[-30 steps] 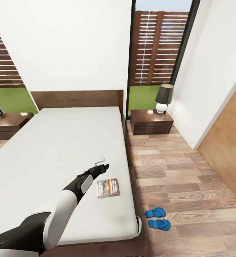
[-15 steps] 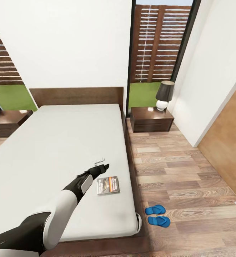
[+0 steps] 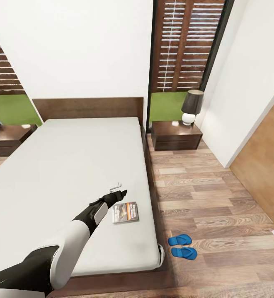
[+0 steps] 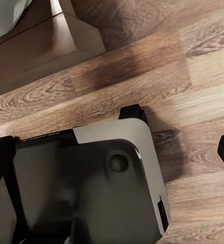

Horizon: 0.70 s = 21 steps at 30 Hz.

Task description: In the bedroom, move the book from the bed onto either nightstand, and place the two sandals side by side next to the bed.

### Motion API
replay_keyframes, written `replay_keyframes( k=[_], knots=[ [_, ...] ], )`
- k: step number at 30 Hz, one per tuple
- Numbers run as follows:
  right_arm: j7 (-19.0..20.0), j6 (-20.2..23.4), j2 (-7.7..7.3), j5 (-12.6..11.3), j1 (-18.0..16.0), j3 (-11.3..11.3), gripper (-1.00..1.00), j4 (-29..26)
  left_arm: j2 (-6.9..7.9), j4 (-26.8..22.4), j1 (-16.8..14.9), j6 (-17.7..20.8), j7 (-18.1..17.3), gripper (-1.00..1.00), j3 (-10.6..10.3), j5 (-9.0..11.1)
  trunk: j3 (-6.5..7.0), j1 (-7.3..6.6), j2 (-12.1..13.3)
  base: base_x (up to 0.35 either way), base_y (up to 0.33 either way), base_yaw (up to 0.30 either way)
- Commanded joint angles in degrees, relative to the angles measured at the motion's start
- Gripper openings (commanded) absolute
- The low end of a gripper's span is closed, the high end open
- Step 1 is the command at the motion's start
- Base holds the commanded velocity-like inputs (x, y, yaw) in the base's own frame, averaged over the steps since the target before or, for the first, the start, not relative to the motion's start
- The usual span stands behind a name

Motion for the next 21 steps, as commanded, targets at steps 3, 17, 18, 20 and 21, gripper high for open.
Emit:
replay_keyframes(
  k=[3,17,18,20,21],
  knots=[
    [0.8,0.6,-1.57,-0.4,-0.1,-0.4,1.0,-0.1,-0.03,-0.1,0.0,0.5,-0.2,1.0,0.3,0.6,-0.38,0.03,-0.1,0.0,0.0,0.0],
    [2.1,11.4,-9.97,-0.5,-0.4,-0.4,1.0,-15.6,-0.03,-0.2,0.0,0.5,-0.2,1.0,0.3,0.6,-1.65,0.03,-0.1,0.0,0.0,0.0],
    [3.7,12.4,-10.09,-0.5,-0.4,-0.4,1.0,-17.1,-0.03,-0.2,0.0,0.5,-0.2,1.0,0.3,0.6,-1.75,0.03,-0.1,0.0,0.0,0.0],
    [7.5,13.4,-10.19,-0.5,-0.4,-0.3,1.0,-18.4,-0.03,-0.2,0.0,0.5,-0.3,1.0,0.3,0.6,-1.93,0.03,-0.1,0.0,0.0,0.0],
    [9.0,13.6,-10.23,-0.5,-0.4,-0.3,1.0,-18.7,-0.03,-0.2,0.0,0.5,-0.3,1.0,0.3,0.6,-2.02,0.03,-0.1,0.0,0.0,0.0]
  ],
)
